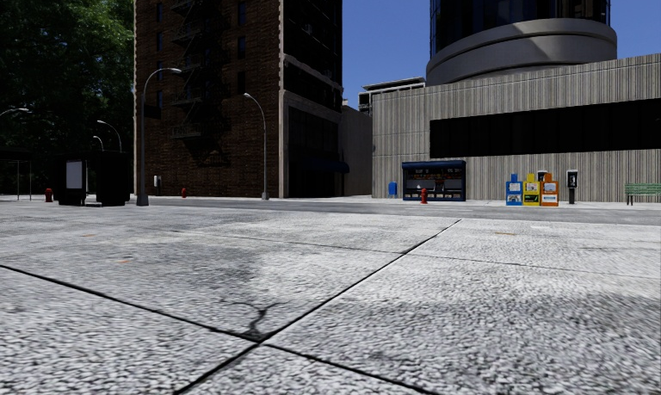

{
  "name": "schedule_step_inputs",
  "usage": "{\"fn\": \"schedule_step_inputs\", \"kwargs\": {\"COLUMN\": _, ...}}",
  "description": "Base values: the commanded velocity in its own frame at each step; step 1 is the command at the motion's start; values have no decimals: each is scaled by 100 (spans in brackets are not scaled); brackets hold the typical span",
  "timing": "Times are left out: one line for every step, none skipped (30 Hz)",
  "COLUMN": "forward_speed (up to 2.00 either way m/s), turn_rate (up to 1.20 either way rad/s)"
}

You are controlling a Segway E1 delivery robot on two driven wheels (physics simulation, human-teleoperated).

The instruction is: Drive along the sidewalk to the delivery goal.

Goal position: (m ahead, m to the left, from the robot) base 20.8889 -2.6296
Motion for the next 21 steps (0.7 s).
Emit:
{"fn": "schedule_step_inputs", "kwargs": {"forward_speed": 0, "turn_rate": 0}}
{"fn": "schedule_step_inputs", "kwargs": {"forward_speed": 0, "turn_rate": 0}}
{"fn": "schedule_step_inputs", "kwargs": {"forward_speed": 0, "turn_rate": 0}}
{"fn": "schedule_step_inputs", "kwargs": {"forward_speed": 0, "turn_rate": 0}}
{"fn": "schedule_step_inputs", "kwargs": {"forward_speed": 0, "turn_rate": 0}}
{"fn": "schedule_step_inputs", "kwargs": {"forward_speed": 0, "turn_rate": 0}}
{"fn": "schedule_step_inputs", "kwargs": {"forward_speed": 0, "turn_rate": 0}}
{"fn": "schedule_step_inputs", "kwargs": {"forward_speed": 0, "turn_rate": 0}}
{"fn": "schedule_step_inputs", "kwargs": {"forward_speed": 0, "turn_rate": 0}}
{"fn": "schedule_step_inputs", "kwargs": {"forward_speed": 0, "turn_rate": 0}}
{"fn": "schedule_step_inputs", "kwargs": {"forward_speed": 0, "turn_rate": 0}}
{"fn": "schedule_step_inputs", "kwargs": {"forward_speed": 0, "turn_rate": 0}}
{"fn": "schedule_step_inputs", "kwargs": {"forward_speed": 0, "turn_rate": 0}}
{"fn": "schedule_step_inputs", "kwargs": {"forward_speed": 0, "turn_rate": 0}}
{"fn": "schedule_step_inputs", "kwargs": {"forward_speed": 0, "turn_rate": 0}}
{"fn": "schedule_step_inputs", "kwargs": {"forward_speed": 122, "turn_rate": 0}}
{"fn": "schedule_step_inputs", "kwargs": {"forward_speed": 122, "turn_rate": 0}}
{"fn": "schedule_step_inputs", "kwargs": {"forward_speed": 200, "turn_rate": 0}}
{"fn": "schedule_step_inputs", "kwargs": {"forward_speed": 200, "turn_rate": 0}}
{"fn": "schedule_step_inputs", "kwargs": {"forward_speed": 200, "turn_rate": 0}}
{"fn": "schedule_step_inputs", "kwargs": {"forward_speed": 200, "turn_rate": 0}}
